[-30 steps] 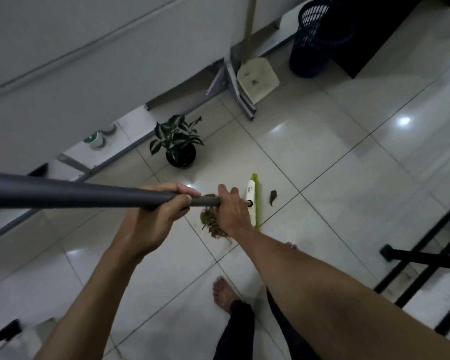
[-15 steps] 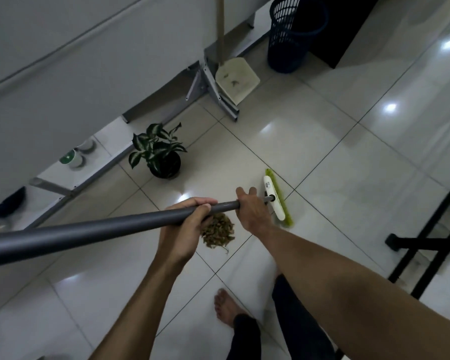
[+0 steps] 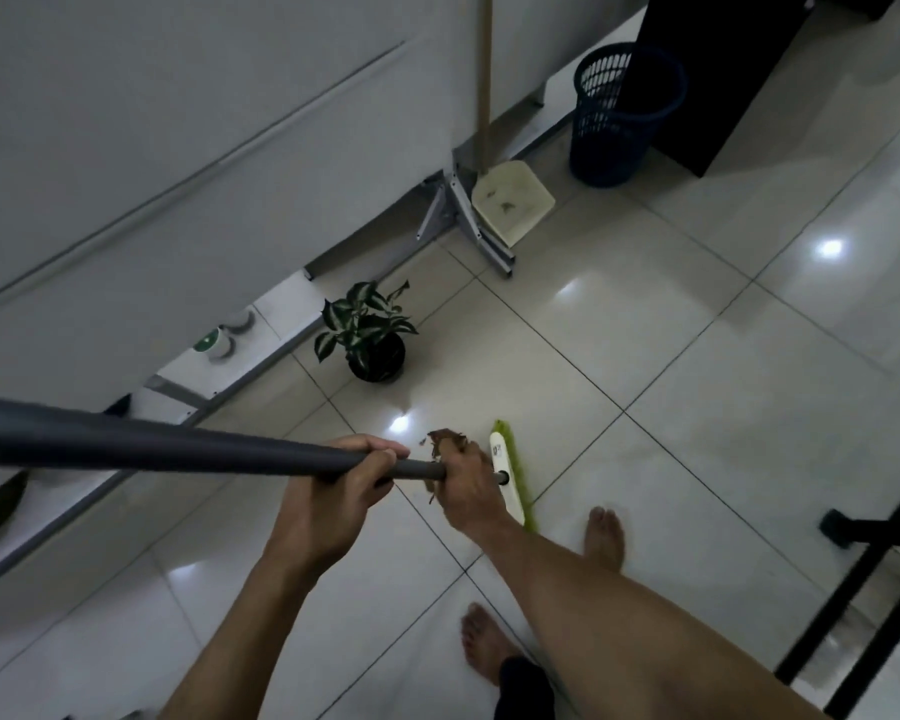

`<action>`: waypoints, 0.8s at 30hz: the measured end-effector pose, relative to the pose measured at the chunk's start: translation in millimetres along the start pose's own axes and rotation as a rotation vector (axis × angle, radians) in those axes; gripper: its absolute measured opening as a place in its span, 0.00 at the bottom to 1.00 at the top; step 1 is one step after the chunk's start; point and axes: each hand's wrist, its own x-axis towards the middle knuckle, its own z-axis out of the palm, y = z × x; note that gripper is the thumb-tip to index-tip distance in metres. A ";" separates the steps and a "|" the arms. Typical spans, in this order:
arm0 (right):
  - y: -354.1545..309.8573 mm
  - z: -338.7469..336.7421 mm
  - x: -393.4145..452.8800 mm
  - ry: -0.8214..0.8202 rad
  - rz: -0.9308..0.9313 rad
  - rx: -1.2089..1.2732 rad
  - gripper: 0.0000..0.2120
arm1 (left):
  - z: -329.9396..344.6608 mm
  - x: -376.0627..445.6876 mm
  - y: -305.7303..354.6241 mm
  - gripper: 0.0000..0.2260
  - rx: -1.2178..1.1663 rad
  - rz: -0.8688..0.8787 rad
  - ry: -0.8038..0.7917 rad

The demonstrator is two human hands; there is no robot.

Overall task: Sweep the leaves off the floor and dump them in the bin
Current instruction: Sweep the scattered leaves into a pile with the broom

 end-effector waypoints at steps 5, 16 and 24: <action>-22.4 -12.4 -7.7 0.036 0.011 0.035 0.15 | -17.8 -4.9 27.2 0.11 0.031 0.014 -0.020; -50.9 -119.2 -4.7 0.068 0.030 -0.046 0.08 | -6.7 8.7 121.1 0.08 0.135 0.008 -0.131; -50.8 -219.6 18.5 0.036 0.086 0.108 0.10 | 47.5 25.6 216.8 0.09 0.316 0.189 -0.133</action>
